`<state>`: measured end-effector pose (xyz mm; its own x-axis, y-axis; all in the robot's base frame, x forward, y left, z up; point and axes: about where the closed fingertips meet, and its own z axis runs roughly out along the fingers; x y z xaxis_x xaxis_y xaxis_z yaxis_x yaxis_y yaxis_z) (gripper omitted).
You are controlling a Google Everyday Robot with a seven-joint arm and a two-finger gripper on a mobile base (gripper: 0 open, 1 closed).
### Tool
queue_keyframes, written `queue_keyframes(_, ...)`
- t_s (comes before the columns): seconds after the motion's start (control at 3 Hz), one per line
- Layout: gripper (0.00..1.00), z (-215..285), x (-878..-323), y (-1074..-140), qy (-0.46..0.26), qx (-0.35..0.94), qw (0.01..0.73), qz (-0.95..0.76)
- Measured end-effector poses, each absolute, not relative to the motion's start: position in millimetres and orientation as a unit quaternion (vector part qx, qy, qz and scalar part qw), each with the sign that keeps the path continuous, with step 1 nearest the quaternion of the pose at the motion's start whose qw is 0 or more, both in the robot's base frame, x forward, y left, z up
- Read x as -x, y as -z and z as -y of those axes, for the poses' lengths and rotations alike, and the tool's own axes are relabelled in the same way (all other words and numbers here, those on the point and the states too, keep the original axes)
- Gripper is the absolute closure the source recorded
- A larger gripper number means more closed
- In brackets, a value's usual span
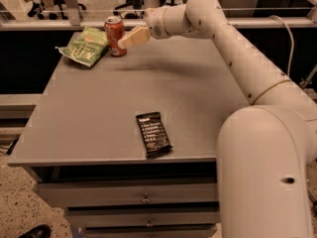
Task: Move coke can near green jalapeno chip bag
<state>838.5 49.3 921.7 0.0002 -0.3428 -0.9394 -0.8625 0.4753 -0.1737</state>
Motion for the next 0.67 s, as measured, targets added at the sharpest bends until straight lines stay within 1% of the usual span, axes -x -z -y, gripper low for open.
queue_keyframes(0.33,0.00,44.3,-807.1,-950.8,-0.203,0.435,0.563,-0.673)
queue_keyframes(0.67,0.00,51.0,-807.8,-948.6,-0.201,0.431,0.563,-0.676)
